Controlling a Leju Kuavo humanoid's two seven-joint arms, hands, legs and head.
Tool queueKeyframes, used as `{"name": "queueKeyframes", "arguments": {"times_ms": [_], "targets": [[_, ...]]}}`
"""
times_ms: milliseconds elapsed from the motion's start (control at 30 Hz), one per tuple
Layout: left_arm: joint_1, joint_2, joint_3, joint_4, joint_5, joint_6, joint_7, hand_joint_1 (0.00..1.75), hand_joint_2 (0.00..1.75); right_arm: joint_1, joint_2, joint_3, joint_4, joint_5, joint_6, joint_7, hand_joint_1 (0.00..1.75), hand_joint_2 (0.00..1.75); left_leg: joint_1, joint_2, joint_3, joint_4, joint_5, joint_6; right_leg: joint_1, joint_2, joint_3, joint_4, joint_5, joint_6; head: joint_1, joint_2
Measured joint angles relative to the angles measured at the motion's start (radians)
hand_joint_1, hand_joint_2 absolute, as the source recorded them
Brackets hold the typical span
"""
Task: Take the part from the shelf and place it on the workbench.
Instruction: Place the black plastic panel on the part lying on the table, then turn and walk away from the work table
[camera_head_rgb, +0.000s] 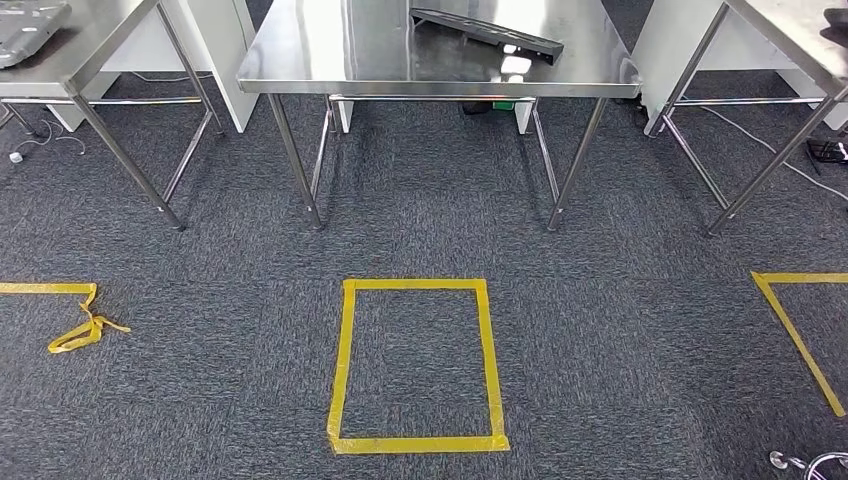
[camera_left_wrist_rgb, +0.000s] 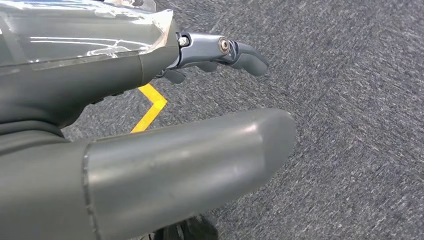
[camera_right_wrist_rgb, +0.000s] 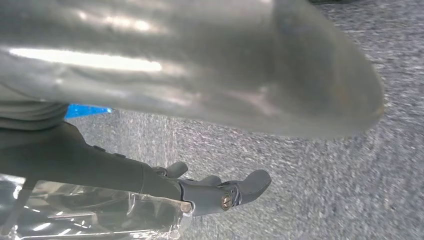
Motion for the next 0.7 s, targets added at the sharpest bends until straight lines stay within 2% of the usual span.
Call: {"name": "queueKeyframes", "arguments": {"times_ms": [33,67,100,133,200,233,267,333,367,400,433,467,500,533,567,600,633,700], "targets": [[-0.003,0.002,-0.001,0.0,-0.002,-0.002,-0.001,0.0,0.0,0.0,0.0,0.0,0.0,-0.001,-0.001,-0.001,0.0,0.0,-0.001,-0.002,0.046,-0.062,-0.013,0.003,0.002,0.0,-0.013,0.011,0.004,0.005,0.001,0.0],[-0.006,0.003,-0.001,0.001,-0.004,-0.002,-0.003,0.0,0.0,0.001,0.0,0.0,0.0,-0.001,-0.003,-0.002,0.0,0.0,-0.003,-0.003,0.071,-0.103,-0.031,0.006,0.004,-0.001,-0.021,0.019,0.007,0.009,0.001,0.0],[-0.008,0.004,-0.002,0.002,-0.006,-0.003,-0.005,0.0,0.0,0.001,0.0,0.0,0.0,-0.003,-0.005,-0.003,0.0,0.0,-0.006,-0.004,0.08,-0.129,-0.045,0.011,0.005,-0.002,-0.028,0.023,0.013,0.015,0.002,0.0],[-0.009,0.005,-0.002,0.003,-0.008,-0.003,-0.007,0.0,0.0,0.002,0.0,0.0,0.0,-0.004,-0.007,-0.004,0.0,0.0,-0.01,-0.005,0.079,-0.141,-0.048,0.018,0.006,-0.003,-0.034,0.024,0.021,0.021,0.004,0.0],[-0.008,0.006,-0.003,0.005,-0.009,-0.002,-0.01,0.0,0.0,0.005,-0.001,-0.001,0.0,-0.009,-0.011,-0.006,0.0,0.0,-0.011,-0.002,0.06,-0.149,-0.032,0.036,0.005,0.001,-0.046,0.025,0.036,0.033,0.003,0.0],[-0.008,0.006,-0.003,0.007,-0.009,-0.002,-0.01,0.0,0.0,0.008,-0.002,-0.001,0.001,-0.01,-0.012,-0.007,0.0,0.0,-0.01,0.001,0.049,-0.153,-0.018,0.044,0.005,0.005,-0.055,0.035,0.026,0.035,0.004,0.0],[-0.008,0.007,-0.003,0.008,-0.009,-0.002,-0.01,0.0,0.0,0.01,-0.002,-0.001,0.001,-0.012,-0.013,-0.007,0.0,0.0,-0.008,0.003,0.034,-0.156,-0.003,0.051,0.005,0.01,-0.067,0.061,-0.003,0.032,0.008,0.0],[-0.009,0.009,-0.003,0.01,-0.01,-0.002,-0.011,0.0,0.0,0.012,-0.002,-0.001,0.003,-0.013,-0.014,-0.008,0.0,0.0,-0.008,0.005,0.001,-0.157,0.025,0.055,0.001,0.016,-0.094,0.165,-0.096,0.02,0.016,0.0],[-0.009,0.01,-0.002,0.011,-0.01,-0.002,-0.011,0.0,0.0,0.013,-0.002,-0.001,0.003,-0.014,-0.014,-0.009,0.0,0.0,-0.008,0.006,-0.017,-0.156,0.038,0.056,-0.001,0.017,-0.102,0.228,-0.134,0.019,0.018,0.0],[-0.009,0.01,-0.002,0.012,-0.01,-0.002,-0.011,0.0,0.0,0.014,-0.002,-0.002,0.003,-0.015,-0.014,-0.01,0.0,0.0,-0.008,0.008,-0.034,-0.156,0.052,0.054,-0.003,0.017,-0.101,0.274,-0.151,0.024,0.018,0.0],[-0.009,0.01,-0.003,0.013,-0.011,-0.003,-0.011,0.0,0.0,0.014,-0.002,-0.002,0.003,-0.016,-0.014,-0.012,0.0,0.0,-0.008,0.01,-0.051,-0.155,0.067,0.051,-0.005,0.017,-0.085,0.295,-0.147,0.034,0.018,0.0],[-0.009,0.011,-0.003,0.014,-0.012,-0.003,-0.011,0.0,0.0,0.015,-0.003,-0.002,0.003,-0.017,-0.014,-0.014,0.0,0.0,-0.008,0.011,-0.066,-0.154,0.08,0.048,-0.008,0.017,-0.053,0.279,-0.126,0.047,0.018,0.0],[-0.009,0.011,-0.003,0.015,-0.012,-0.003,-0.011,0.0,0.0,0.015,-0.003,-0.003,0.004,-0.018,-0.014,-0.017,0.0,0.0,-0.007,0.012,-0.079,-0.154,0.093,0.043,-0.01,0.017,-0.004,0.227,-0.106,0.057,0.018,0.0],[-0.009,0.012,-0.003,0.016,-0.013,-0.003,-0.012,0.0,0.0,0.014,-0.004,-0.003,0.004,-0.019,-0.014,-0.019,0.0,0.0,-0.007,0.012,-0.091,-0.153,0.106,0.038,-0.011,0.017,0.059,0.148,-0.098,0.061,0.019,0.0],[-0.009,0.012,-0.004,0.018,-0.014,-0.003,-0.012,0.0,0.0,0.014,-0.004,-0.004,0.004,-0.02,-0.014,-0.022,0.0,0.0,-0.008,0.012,-0.099,-0.152,0.118,0.031,-0.01,0.018,0.115,0.065,-0.105,0.059,0.018,0.0],[-0.009,0.013,-0.005,0.019,-0.015,-0.003,-0.013,0.0,0.0,0.014,-0.004,-0.005,0.004,-0.021,-0.014,-0.024,0.0,0.0,-0.009,0.013,-0.104,-0.153,0.131,0.025,-0.008,0.019,0.154,0.002,-0.117,0.053,0.017,0.0],[-0.01,0.014,-0.006,0.02,-0.015,-0.003,-0.013,0.0,0.0,0.014,-0.004,-0.005,0.004,-0.022,-0.015,-0.027,0.0,0.0,-0.01,0.013,-0.107,-0.155,0.143,0.018,-0.004,0.02,0.172,-0.034,-0.129,0.045,0.016,0.0],[-0.009,0.015,-0.008,0.021,-0.016,-0.003,-0.014,0.0,0.0,0.019,-0.005,-0.007,0.004,-0.025,-0.016,-0.03,0.0,0.0,-0.006,0.012,-0.11,-0.16,0.159,0.006,-0.004,0.017,0.162,-0.038,-0.123,0.027,0.015,0.0]]}}
